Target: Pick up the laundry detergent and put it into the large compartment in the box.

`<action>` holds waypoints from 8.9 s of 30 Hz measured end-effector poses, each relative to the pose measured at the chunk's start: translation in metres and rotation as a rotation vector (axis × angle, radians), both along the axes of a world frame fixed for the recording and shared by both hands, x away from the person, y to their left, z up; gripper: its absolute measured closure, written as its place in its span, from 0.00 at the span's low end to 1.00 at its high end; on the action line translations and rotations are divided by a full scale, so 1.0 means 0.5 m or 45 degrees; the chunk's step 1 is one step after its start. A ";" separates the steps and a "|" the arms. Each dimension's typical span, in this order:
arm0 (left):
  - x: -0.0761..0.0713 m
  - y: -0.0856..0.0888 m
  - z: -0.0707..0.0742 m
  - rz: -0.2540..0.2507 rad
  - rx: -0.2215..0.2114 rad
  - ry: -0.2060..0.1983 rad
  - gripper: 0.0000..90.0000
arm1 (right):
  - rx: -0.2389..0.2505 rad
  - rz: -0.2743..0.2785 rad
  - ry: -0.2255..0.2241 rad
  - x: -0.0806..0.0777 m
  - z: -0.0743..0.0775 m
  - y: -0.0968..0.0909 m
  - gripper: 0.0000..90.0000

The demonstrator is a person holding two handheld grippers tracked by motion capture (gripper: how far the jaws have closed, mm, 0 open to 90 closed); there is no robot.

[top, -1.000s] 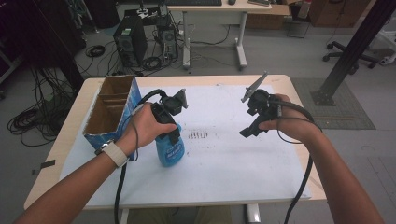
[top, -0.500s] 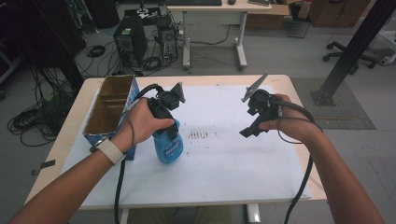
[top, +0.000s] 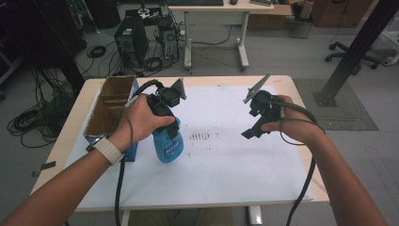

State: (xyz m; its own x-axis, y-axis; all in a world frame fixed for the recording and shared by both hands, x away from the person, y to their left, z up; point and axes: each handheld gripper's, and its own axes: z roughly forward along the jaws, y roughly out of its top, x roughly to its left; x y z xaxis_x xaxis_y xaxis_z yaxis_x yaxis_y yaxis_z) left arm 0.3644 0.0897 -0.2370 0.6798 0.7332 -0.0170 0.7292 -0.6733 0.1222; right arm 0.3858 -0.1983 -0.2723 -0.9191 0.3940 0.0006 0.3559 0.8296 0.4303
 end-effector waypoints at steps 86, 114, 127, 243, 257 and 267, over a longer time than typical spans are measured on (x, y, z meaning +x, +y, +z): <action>0.023 0.104 0.267 0.363 -0.047 -0.083 0.42 | -0.004 0.023 -0.007 0.003 0.006 0.016 0.11; 0.054 0.179 0.303 0.565 -0.063 -0.111 0.42 | -0.005 0.024 -0.012 0.008 0.008 0.017 0.11; 0.061 0.220 0.323 0.652 -0.063 -0.125 0.42 | -0.005 0.026 -0.011 0.011 0.007 0.019 0.11; 0.117 0.338 0.014 0.753 0.002 -0.198 0.42 | -0.027 0.029 0.024 0.029 -0.016 0.035 0.11; 0.120 0.341 -0.033 0.753 0.013 -0.173 0.41 | -0.025 0.019 0.026 0.027 -0.014 0.032 0.11; 0.119 0.344 -0.062 0.751 0.031 -0.166 0.42 | -0.024 0.018 0.026 0.027 -0.014 0.032 0.11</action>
